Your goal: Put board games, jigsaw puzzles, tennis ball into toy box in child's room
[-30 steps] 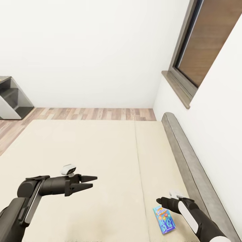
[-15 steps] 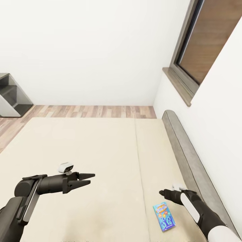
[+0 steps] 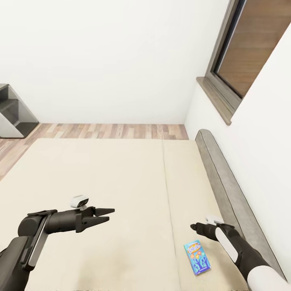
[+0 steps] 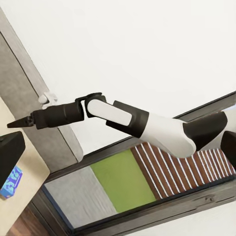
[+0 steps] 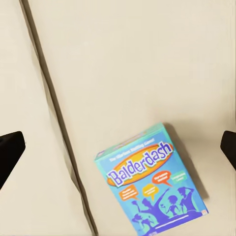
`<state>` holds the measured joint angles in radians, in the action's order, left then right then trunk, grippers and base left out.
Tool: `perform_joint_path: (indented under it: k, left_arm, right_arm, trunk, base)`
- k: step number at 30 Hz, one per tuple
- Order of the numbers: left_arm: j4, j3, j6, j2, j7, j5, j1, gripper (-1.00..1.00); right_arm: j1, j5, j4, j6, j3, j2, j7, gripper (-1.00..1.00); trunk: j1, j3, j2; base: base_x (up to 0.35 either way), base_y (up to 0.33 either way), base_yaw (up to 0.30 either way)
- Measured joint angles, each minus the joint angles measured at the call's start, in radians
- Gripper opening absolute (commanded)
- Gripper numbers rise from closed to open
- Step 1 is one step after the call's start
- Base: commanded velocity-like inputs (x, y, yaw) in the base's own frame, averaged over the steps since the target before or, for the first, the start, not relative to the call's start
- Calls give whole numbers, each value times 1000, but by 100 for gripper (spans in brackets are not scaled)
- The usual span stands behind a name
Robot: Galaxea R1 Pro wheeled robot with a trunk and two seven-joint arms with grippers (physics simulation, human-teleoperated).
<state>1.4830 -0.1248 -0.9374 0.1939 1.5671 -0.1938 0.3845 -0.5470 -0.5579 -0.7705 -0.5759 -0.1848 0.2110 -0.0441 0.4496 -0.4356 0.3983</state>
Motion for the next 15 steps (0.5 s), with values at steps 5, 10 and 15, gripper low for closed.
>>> perform_joint_path:
  k: [5, 10, 15]
  left_arm:
    - [0, 0, 0, -1, 0, 1, 0, 100]
    - [0, 2, 0, -1, 0, 1, 0, 100]
    - [0, 0, 0, 2, 0, 2, 0, 100]
  right_arm:
    - [0, 2, 0, 0, -2, -1, 0, 100]
    - [1, 1, 1, 0, -2, 3, 0, 100]
    - [2, 1, 1, 1, -2, 5, 1, 100]
  trunk:
    - [0, -8, 0]
    - [0, -16, 0]
    - [0, -24, 0]
  base:
    - [0, 0, 0]
    - [0, 0, 0]
    - [0, 0, 0]
